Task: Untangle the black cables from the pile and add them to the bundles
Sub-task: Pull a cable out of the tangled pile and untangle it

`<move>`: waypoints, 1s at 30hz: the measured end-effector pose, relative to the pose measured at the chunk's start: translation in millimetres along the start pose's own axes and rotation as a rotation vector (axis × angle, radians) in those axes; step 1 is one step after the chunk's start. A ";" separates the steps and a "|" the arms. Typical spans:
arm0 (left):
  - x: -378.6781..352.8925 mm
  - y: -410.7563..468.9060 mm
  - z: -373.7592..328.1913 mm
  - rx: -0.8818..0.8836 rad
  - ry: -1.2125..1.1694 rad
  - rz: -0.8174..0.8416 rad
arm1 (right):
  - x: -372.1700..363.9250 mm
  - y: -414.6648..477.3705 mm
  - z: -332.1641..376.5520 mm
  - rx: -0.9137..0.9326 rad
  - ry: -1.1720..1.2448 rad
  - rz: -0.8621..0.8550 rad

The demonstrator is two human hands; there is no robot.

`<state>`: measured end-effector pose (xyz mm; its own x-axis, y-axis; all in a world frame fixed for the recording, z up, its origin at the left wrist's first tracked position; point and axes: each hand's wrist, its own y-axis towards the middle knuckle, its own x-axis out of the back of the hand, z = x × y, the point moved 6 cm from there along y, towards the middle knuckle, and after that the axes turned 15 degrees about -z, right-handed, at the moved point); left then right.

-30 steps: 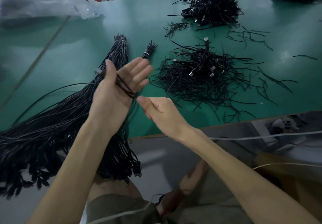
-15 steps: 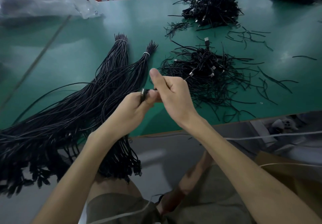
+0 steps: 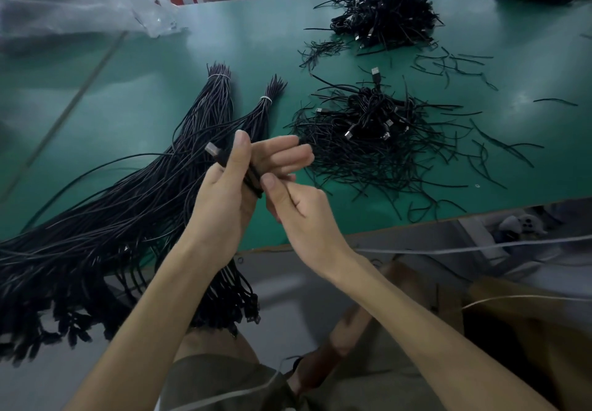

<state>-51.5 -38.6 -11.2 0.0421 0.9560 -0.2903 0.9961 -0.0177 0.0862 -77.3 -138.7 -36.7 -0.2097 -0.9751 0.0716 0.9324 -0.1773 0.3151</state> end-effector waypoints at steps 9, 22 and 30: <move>-5.1 -8.6 -9.3 0.194 -0.346 0.101 | 3.2 1.1 -1.9 0.006 -0.178 0.126; -10.3 -14.4 1.5 0.051 0.050 0.295 | 9.5 5.7 -8.6 -0.148 0.176 0.179; 12.6 -24.8 -13.2 0.179 0.105 0.605 | 9.0 -5.5 -3.9 -0.103 0.141 0.163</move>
<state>-76.7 -22.3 -4.4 0.6023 0.7851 -0.1444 0.7964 -0.6033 0.0424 -83.2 -147.0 -41.5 -0.0169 -0.9996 -0.0215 0.9771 -0.0211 0.2116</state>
